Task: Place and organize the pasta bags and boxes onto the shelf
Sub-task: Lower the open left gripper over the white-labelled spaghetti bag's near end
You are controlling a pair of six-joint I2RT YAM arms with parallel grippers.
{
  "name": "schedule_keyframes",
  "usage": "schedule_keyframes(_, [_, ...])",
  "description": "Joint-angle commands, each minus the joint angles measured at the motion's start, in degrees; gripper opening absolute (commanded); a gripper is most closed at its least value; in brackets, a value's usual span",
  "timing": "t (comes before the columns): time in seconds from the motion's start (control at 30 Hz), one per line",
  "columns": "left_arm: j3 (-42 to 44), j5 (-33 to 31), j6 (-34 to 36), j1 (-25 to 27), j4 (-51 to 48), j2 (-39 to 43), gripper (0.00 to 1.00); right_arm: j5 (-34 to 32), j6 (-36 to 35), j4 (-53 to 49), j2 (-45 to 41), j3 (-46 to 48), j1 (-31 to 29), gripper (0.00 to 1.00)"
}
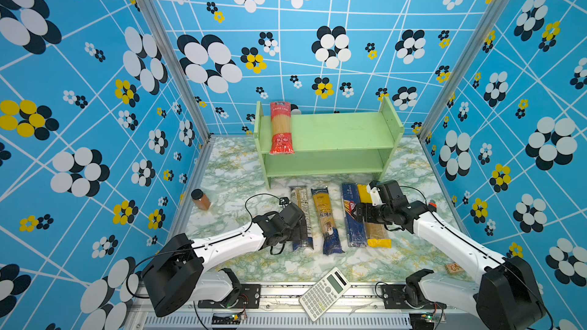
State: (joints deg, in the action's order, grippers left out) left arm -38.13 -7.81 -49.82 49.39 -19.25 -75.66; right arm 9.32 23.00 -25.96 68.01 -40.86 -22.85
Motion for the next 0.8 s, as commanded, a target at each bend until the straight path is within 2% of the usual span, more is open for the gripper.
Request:
schedule_keyframes(0.0, [-2.31, -3.58, -2.03, 1.43, -0.72, -1.43, 0.99, 0.41, 0.53, 1.06, 0.54, 0.59, -0.44, 0.93])
schedule_keyframes(0.37, [-4.49, -8.42, -6.04, 4.48, -0.88, -5.74, 0.99, 0.09, 0.55, 1.36, 0.11, 1.45, -0.42, 0.93])
schedule_keyframes(0.77, [-9.1, -13.45, -9.37, 8.43, -4.01, -14.1, 0.99, -0.09, 0.73, 1.48, -0.55, 2.11, -0.4, 0.93])
